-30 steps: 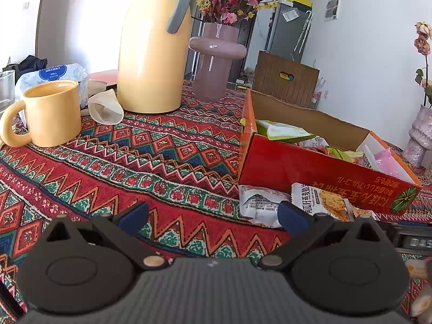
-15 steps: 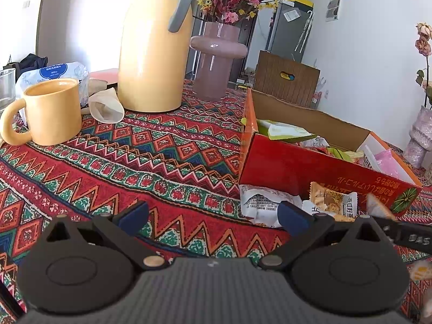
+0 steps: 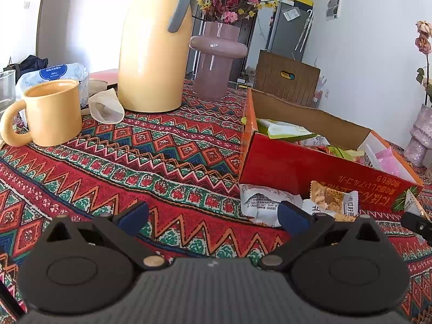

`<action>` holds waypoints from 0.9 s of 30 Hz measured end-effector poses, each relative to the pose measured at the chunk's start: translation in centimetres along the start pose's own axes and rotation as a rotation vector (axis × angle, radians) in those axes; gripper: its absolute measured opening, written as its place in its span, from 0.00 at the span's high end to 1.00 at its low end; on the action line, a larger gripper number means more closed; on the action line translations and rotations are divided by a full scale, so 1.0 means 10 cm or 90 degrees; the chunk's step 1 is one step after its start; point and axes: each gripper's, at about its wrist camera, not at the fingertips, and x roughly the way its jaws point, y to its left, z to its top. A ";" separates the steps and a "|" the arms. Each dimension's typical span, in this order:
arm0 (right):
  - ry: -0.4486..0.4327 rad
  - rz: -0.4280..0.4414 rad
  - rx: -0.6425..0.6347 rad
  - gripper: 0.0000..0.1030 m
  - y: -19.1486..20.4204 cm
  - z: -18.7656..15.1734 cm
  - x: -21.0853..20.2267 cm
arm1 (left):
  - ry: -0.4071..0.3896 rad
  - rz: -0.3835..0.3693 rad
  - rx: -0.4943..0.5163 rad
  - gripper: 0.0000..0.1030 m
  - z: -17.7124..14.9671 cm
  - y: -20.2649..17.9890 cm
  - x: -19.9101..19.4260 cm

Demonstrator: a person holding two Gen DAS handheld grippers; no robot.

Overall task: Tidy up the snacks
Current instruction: 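Grasp a white cracker pack with the right gripper while the left gripper grasps another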

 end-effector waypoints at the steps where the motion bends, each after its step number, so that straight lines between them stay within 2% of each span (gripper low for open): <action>1: -0.001 0.000 0.000 0.57 0.00 -0.01 0.00 | 0.000 0.001 0.001 0.00 0.00 0.00 0.00; 8: -0.002 0.003 0.007 0.57 -0.03 -0.05 0.00 | 0.001 0.010 0.023 0.00 0.00 -0.05 -0.01; 11: -0.002 0.006 0.005 0.57 -0.02 -0.06 0.00 | 0.017 0.011 0.059 0.00 0.01 -0.16 -0.02; 18: -0.013 0.004 0.012 0.57 -0.04 -0.06 -0.04 | 0.049 -0.054 0.122 0.00 -0.04 -0.66 -0.13; 21: -0.015 0.006 0.014 0.57 -0.05 -0.06 -0.05 | 0.066 -0.053 0.157 0.00 -0.08 -0.93 -0.03; 24: -0.018 0.009 0.014 0.56 -0.05 -0.06 -0.06 | 0.086 -0.029 0.177 0.00 -0.12 -1.12 0.13; 25: -0.019 0.009 0.013 0.56 -0.05 -0.06 -0.06 | 0.090 -0.024 0.178 0.07 -0.13 -1.15 0.17; 26: -0.020 0.009 0.012 0.56 -0.04 -0.06 -0.06 | 0.096 -0.022 0.179 0.24 -0.13 -1.16 0.20; 27: -0.020 0.009 0.011 0.56 -0.04 -0.06 -0.06 | 0.106 -0.030 0.175 0.36 -0.13 -1.16 0.21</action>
